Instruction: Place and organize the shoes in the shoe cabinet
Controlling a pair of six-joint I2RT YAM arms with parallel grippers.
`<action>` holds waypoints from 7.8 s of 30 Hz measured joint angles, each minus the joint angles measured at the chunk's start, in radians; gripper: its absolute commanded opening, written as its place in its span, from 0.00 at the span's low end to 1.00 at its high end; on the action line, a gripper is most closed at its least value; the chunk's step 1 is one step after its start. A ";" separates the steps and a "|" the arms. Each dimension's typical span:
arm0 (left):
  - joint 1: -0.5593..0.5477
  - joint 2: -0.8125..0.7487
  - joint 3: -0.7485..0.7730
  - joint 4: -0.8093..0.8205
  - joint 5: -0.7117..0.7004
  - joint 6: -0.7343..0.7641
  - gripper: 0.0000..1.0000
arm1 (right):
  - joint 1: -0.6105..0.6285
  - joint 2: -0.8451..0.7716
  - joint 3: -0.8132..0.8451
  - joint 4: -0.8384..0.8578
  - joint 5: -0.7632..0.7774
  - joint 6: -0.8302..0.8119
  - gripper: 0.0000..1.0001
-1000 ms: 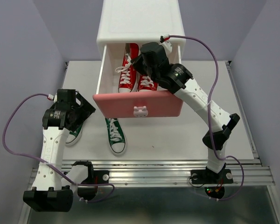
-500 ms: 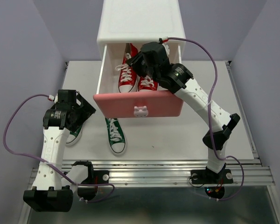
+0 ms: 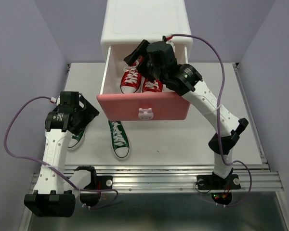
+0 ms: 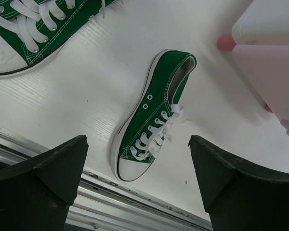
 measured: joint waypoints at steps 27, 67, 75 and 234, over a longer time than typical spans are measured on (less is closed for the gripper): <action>0.000 0.085 0.077 0.096 0.007 0.002 0.99 | -0.010 -0.157 0.003 0.301 0.089 -0.618 1.00; 0.002 -0.224 0.284 -0.125 0.475 0.203 0.99 | -0.293 0.040 0.179 0.447 -0.121 -0.495 1.00; 0.002 -0.136 0.298 -0.054 0.509 0.199 0.99 | -0.293 0.040 0.175 0.447 -0.116 -0.498 1.00; -0.729 0.675 0.164 0.642 -0.342 0.027 0.99 | -0.295 -0.068 -0.050 0.535 -0.095 -0.835 1.00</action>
